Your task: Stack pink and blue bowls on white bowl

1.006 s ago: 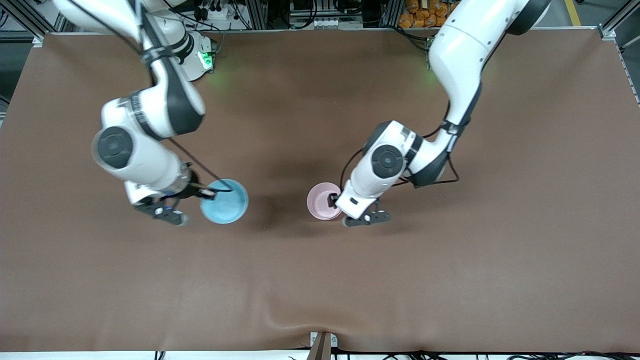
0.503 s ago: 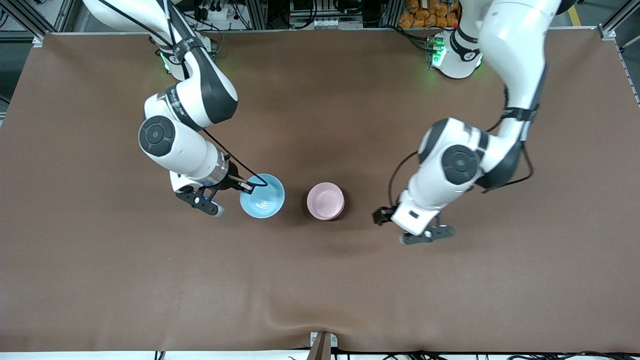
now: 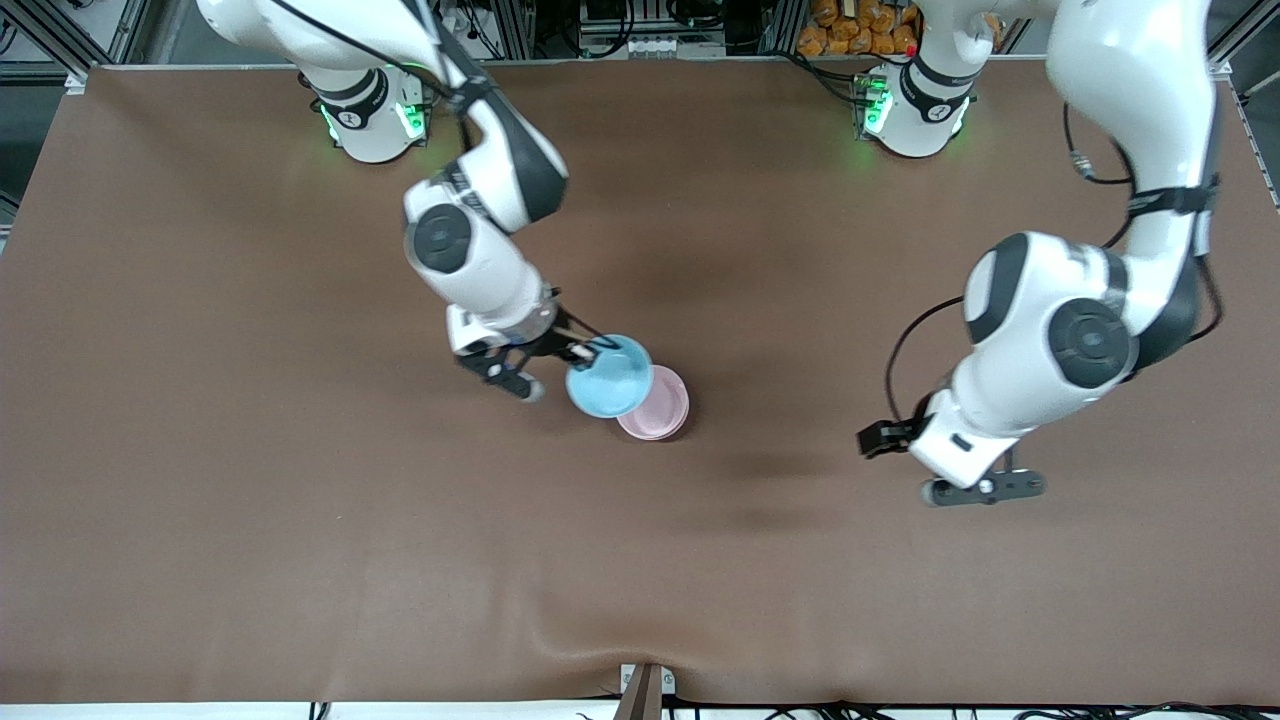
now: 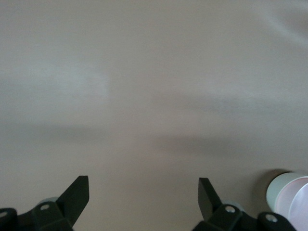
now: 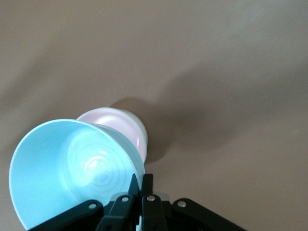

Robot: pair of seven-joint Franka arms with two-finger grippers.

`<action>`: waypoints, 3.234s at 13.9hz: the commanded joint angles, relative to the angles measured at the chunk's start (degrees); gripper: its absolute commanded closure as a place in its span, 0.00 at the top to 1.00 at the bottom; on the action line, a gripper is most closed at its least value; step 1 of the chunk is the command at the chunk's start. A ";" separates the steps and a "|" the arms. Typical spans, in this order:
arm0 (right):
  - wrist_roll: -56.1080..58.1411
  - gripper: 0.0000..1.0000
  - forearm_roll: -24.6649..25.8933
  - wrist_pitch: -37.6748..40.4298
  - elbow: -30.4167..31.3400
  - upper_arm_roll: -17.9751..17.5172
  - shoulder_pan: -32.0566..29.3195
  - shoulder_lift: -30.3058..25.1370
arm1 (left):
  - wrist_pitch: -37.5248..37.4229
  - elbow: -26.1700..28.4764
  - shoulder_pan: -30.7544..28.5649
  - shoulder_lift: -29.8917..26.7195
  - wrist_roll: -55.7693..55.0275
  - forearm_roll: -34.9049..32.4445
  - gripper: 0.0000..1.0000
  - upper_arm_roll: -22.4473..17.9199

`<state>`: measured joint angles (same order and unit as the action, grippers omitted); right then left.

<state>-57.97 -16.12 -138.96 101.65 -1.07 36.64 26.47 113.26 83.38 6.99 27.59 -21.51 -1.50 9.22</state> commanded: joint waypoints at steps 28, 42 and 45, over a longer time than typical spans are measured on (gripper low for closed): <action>-1.80 1.00 -0.67 -7.66 -0.93 1.07 0.37 3.34 | -29.76 2.14 -6.55 -29.08 17.11 1.59 1.00 -7.01; 44.32 1.00 -0.41 30.83 -0.66 0.72 -36.18 -14.59 | -30.03 1.88 -6.11 -27.94 17.55 2.82 1.00 -7.03; 52.15 1.00 5.18 35.67 -0.93 0.72 -39.71 -19.51 | -30.03 1.53 -6.02 -27.85 17.55 2.82 1.00 -7.03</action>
<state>-9.35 -14.76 -105.57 99.19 1.23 -1.03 11.82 83.18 85.85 0.72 -0.54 -4.75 1.38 2.22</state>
